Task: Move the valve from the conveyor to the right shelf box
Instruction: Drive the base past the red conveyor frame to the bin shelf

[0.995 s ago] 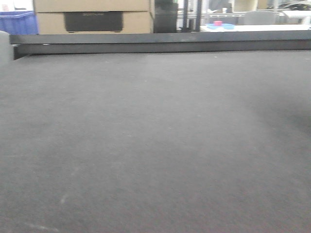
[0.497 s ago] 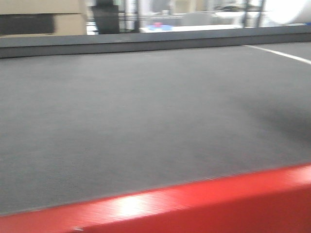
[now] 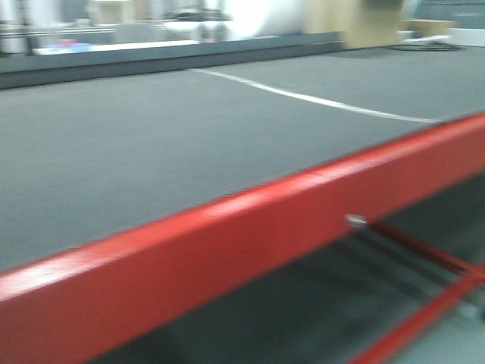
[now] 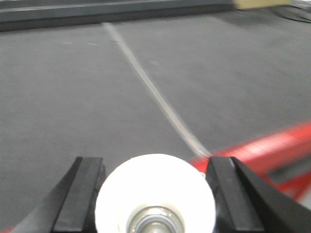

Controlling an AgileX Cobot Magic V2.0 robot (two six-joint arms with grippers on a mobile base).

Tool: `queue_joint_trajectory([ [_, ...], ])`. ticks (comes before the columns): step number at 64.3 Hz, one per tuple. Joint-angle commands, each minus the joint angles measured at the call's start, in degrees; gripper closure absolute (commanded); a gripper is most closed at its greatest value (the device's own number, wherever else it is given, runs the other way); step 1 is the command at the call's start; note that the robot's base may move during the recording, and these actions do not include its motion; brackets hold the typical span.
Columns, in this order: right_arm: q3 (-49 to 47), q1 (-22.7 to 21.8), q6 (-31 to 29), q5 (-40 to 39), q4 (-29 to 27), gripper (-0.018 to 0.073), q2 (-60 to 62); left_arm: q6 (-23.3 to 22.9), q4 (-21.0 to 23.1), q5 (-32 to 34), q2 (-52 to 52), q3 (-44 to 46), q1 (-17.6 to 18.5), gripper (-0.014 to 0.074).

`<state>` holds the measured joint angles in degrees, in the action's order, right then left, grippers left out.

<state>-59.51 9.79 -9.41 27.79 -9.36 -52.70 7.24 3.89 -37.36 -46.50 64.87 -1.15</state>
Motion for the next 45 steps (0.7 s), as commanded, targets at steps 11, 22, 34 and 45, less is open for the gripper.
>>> queue_joint_trajectory([
  [11, -0.42, 0.05, -0.29, -4.28, 0.04, 0.0713, 0.67, -0.36, 0.39, 2.96, 0.58, 0.46, 0.30, 0.0708],
  [22, -0.42, 0.05, -0.29, -4.28, 0.04, 0.0713, 0.67, -0.36, 0.39, 2.96, 0.58, 0.46, 0.30, 0.0708],
  [34, -0.42, 0.05, -0.29, -4.28, 0.04, 0.0713, 0.67, -0.36, 0.39, 2.96, 0.58, 0.46, 0.30, 0.0708],
  [45, -0.42, 0.05, -0.29, -4.28, 0.04, 0.0713, 0.67, -0.36, 0.39, 2.96, 0.58, 0.46, 0.30, 0.0708],
])
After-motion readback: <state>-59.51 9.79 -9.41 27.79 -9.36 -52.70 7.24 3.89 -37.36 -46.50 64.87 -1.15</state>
